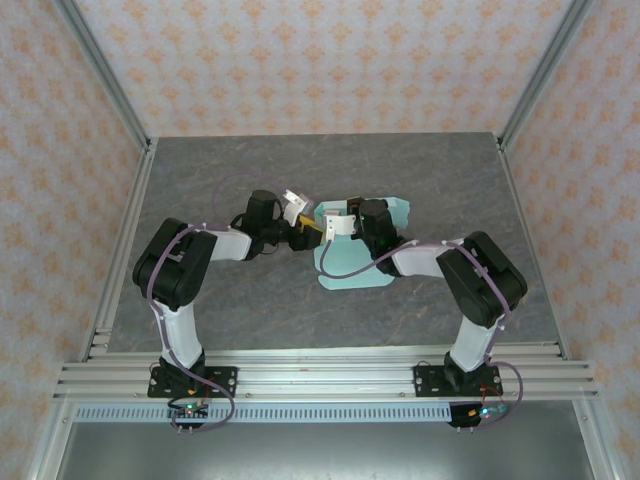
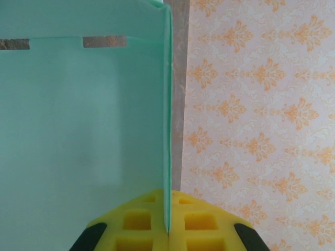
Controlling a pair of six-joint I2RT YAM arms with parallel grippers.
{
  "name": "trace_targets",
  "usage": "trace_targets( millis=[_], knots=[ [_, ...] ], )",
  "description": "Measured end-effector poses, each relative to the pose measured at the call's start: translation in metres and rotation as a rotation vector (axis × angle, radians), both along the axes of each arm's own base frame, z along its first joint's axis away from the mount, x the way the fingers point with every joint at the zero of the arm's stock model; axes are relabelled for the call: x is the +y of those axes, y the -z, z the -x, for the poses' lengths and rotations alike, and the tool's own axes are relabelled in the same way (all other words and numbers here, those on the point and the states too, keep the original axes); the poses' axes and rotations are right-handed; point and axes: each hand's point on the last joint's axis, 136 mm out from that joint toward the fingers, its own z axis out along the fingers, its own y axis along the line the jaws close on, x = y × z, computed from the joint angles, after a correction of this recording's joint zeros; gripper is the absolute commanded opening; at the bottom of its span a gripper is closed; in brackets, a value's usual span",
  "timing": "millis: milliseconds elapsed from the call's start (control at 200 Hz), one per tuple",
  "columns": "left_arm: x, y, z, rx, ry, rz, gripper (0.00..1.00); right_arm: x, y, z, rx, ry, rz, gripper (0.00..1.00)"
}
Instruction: Fold the paper box
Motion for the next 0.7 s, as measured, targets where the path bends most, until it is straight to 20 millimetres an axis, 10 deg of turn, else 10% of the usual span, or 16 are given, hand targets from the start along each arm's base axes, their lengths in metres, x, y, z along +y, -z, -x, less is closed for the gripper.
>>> trace_targets(
  millis=[701],
  knots=[
    [0.016, -0.002, 0.001, 0.053, -0.065, 0.028, 0.66, -0.003, -0.002, -0.001, 0.041, 0.004, -0.005, 0.0]
  ],
)
